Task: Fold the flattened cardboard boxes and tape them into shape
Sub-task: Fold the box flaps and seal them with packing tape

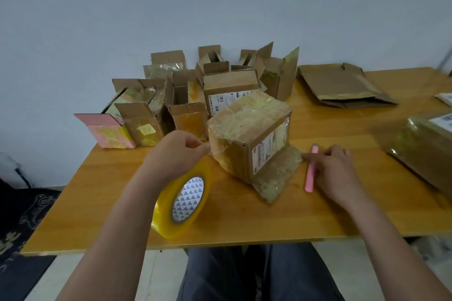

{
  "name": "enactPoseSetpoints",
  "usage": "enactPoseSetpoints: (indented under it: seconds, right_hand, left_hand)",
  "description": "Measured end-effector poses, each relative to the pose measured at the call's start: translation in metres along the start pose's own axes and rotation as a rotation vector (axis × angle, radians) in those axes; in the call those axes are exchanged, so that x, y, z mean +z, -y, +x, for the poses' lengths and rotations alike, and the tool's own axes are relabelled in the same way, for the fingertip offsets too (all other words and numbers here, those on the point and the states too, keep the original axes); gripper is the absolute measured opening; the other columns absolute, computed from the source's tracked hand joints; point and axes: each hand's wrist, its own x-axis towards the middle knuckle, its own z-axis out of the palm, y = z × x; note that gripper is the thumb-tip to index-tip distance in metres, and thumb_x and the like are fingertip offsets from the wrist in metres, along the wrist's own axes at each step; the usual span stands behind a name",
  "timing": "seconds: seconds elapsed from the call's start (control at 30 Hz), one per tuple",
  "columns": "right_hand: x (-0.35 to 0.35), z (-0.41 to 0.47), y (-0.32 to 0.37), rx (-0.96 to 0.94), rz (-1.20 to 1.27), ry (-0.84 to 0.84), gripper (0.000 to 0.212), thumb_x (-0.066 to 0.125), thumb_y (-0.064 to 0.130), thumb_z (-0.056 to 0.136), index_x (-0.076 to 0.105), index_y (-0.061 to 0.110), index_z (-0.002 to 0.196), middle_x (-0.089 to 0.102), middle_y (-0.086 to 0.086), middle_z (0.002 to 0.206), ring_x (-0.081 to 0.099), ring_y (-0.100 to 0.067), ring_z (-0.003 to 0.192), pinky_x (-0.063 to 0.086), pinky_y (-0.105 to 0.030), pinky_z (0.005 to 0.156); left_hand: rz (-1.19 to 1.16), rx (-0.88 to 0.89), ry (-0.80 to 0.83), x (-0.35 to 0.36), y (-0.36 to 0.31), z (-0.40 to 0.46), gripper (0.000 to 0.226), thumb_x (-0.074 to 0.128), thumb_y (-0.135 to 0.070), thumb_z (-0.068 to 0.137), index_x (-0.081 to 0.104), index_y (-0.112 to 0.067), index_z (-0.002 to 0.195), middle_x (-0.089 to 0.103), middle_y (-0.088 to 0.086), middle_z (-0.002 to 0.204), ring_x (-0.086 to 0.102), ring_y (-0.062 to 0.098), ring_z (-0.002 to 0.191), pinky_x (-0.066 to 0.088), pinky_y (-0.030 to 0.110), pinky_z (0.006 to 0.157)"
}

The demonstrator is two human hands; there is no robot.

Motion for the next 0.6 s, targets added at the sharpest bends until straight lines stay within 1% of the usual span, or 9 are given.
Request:
enactPoseSetpoints:
  seconds: [0.07,0.13,0.27,0.37,0.43,0.5,0.53,0.57,0.6]
  right_hand:
    - [-0.004,-0.004,-0.001,-0.078,-0.091,-0.021,0.041,0.052,0.011,0.096,0.061,0.03,0.132,0.036,0.0,0.098,0.022,-0.015,0.094,0.033,-0.027,0.07]
    - [-0.011,-0.003,0.001,-0.141,-0.173,-0.026,0.034,0.056,0.014,0.095,0.067,0.029,0.124,0.039,0.002,0.094,0.025,-0.014,0.094,0.026,-0.024,0.059]
    - [-0.022,-0.001,0.002,-0.188,-0.241,-0.017,0.018,0.068,0.019,0.087,0.073,0.027,0.101,0.054,0.008,0.083,0.031,-0.012,0.086,0.027,-0.027,0.062]
    - [-0.033,-0.006,0.008,-0.16,-0.205,-0.156,0.013,0.074,0.019,0.081,0.065,0.022,0.089,0.058,0.006,0.079,0.038,-0.012,0.079,0.027,-0.027,0.055]
    - [-0.045,-0.011,0.021,-0.16,-0.035,-0.301,0.01,0.068,0.019,0.083,0.058,0.019,0.088,0.054,0.005,0.079,0.047,-0.014,0.075,0.032,-0.023,0.053]
    - [-0.059,-0.017,0.044,-0.235,0.315,-0.453,0.007,0.061,0.016,0.087,0.055,0.019,0.088,0.054,0.006,0.079,0.053,-0.012,0.073,0.042,-0.024,0.056]
    - [-0.066,-0.021,0.058,-0.296,0.489,-0.512,0.007,0.06,0.015,0.089,0.056,0.02,0.091,0.055,0.009,0.081,0.055,-0.006,0.074,0.046,-0.021,0.059]
    - [-0.07,-0.025,0.072,-0.367,0.648,-0.528,0.007,0.058,0.016,0.091,0.057,0.021,0.095,0.057,0.012,0.083,0.056,-0.003,0.073,0.047,-0.015,0.059]
    - [-0.071,-0.027,0.087,-0.439,0.783,-0.496,0.008,0.057,0.019,0.091,0.059,0.021,0.099,0.059,0.014,0.085,0.057,-0.002,0.071,0.046,-0.013,0.057]
  left_hand:
    - [-0.025,-0.004,0.0,0.0,-0.001,0.0,0.028,0.056,-0.041,0.095,0.072,-0.017,0.098,0.066,-0.005,0.093,0.057,0.005,0.084,0.038,0.019,0.062]
    - [-0.043,-0.011,-0.003,-0.001,-0.001,-0.001,0.028,0.056,-0.039,0.095,0.071,-0.016,0.097,0.067,-0.003,0.095,0.057,0.006,0.085,0.037,0.018,0.062]
    - [-0.065,-0.026,-0.026,-0.003,0.001,-0.004,0.023,0.058,-0.036,0.095,0.071,-0.018,0.092,0.066,-0.003,0.093,0.058,0.01,0.089,0.038,0.021,0.065]
    - [-0.051,-0.03,-0.035,-0.004,0.002,-0.004,0.02,0.059,-0.034,0.095,0.072,-0.019,0.092,0.066,-0.003,0.093,0.058,0.01,0.089,0.04,0.024,0.067]
    - [-0.043,-0.03,-0.034,-0.005,0.004,-0.005,0.019,0.059,-0.032,0.096,0.072,-0.019,0.095,0.065,-0.005,0.094,0.056,0.006,0.086,0.039,0.023,0.068]
    - [-0.026,-0.029,-0.029,-0.006,0.004,-0.006,0.019,0.058,-0.031,0.096,0.073,-0.018,0.098,0.064,-0.006,0.096,0.054,0.006,0.087,0.036,0.022,0.067]
    - [-0.021,-0.032,-0.029,-0.006,0.004,-0.007,0.019,0.058,-0.031,0.096,0.073,-0.018,0.099,0.063,-0.006,0.1,0.053,0.007,0.09,0.036,0.023,0.07]
    - [-0.02,-0.039,-0.028,-0.007,0.004,-0.007,0.019,0.058,-0.03,0.097,0.072,-0.018,0.099,0.062,-0.006,0.102,0.052,0.009,0.094,0.035,0.024,0.074]
    - [-0.021,-0.047,-0.024,-0.008,0.004,-0.008,0.019,0.058,-0.03,0.097,0.072,-0.019,0.099,0.06,-0.007,0.103,0.051,0.009,0.095,0.036,0.024,0.076]
